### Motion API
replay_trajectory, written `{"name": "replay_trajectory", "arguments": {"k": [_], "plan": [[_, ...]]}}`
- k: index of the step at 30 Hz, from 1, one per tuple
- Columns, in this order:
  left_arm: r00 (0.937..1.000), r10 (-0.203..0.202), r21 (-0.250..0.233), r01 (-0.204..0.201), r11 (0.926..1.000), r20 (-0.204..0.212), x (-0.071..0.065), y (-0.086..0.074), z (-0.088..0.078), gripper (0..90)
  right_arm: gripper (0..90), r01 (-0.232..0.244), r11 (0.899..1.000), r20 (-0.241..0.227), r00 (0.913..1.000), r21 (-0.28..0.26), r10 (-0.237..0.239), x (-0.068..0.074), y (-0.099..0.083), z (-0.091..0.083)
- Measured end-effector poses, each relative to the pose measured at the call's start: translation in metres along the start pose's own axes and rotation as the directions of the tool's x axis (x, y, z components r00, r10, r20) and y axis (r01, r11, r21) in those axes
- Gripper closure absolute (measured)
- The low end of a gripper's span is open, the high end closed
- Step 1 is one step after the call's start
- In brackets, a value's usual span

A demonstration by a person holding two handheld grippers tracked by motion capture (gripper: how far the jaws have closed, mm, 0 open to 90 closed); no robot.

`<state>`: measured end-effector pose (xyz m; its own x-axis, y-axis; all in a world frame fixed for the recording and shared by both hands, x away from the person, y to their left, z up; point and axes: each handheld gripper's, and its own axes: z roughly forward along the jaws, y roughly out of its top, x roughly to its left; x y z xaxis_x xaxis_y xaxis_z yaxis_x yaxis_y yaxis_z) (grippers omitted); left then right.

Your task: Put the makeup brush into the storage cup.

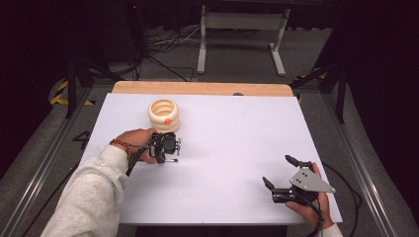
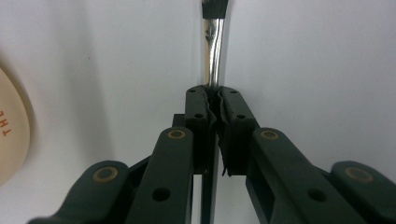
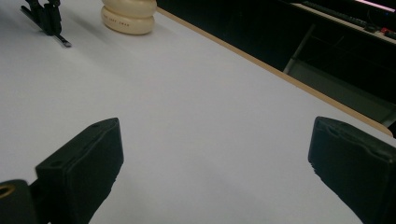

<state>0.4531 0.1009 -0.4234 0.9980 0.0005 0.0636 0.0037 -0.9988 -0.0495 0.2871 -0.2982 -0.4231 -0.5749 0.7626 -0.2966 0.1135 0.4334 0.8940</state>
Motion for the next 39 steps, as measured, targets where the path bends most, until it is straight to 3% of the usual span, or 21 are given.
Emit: {"name": "replay_trajectory", "arguments": {"k": [14,18,26,29,39], "plan": [[1.0,0.0,0.018,0.0,0.9998,0.003,0.0,0.002,0.0,83.9,3.6,-0.004,1.0,-0.001,1.0,0.01,0.004,-0.001,-0.001,0.0],[0.9999,0.013,0.043,-0.012,0.999,-0.011,-0.002,0.005,-0.001,83.9,3.7,-0.006,1.0,0.0,1.0,0.008,0.006,-0.001,-0.001,0.0],[1.0,-0.001,0.027,0.001,0.9996,-0.007,-0.005,0.0,-0.001,84.0,3.7,-0.011,1.0,-0.001,0.9999,0.006,0.011,-0.003,-0.001,-0.001],[0.9994,0.002,0.036,-0.001,0.9994,-0.033,-0.007,-0.003,-0.004,84.0,3.8,-0.013,1.0,0.002,0.9999,0.007,0.013,-0.003,-0.001,0.0],[0.9938,-0.014,-0.036,0.01,0.9993,-0.11,-0.013,-0.014,-0.025,84.0,3.8,-0.013,1.0,0.005,0.9999,0.007,0.013,-0.003,0.0,-0.001]]}}
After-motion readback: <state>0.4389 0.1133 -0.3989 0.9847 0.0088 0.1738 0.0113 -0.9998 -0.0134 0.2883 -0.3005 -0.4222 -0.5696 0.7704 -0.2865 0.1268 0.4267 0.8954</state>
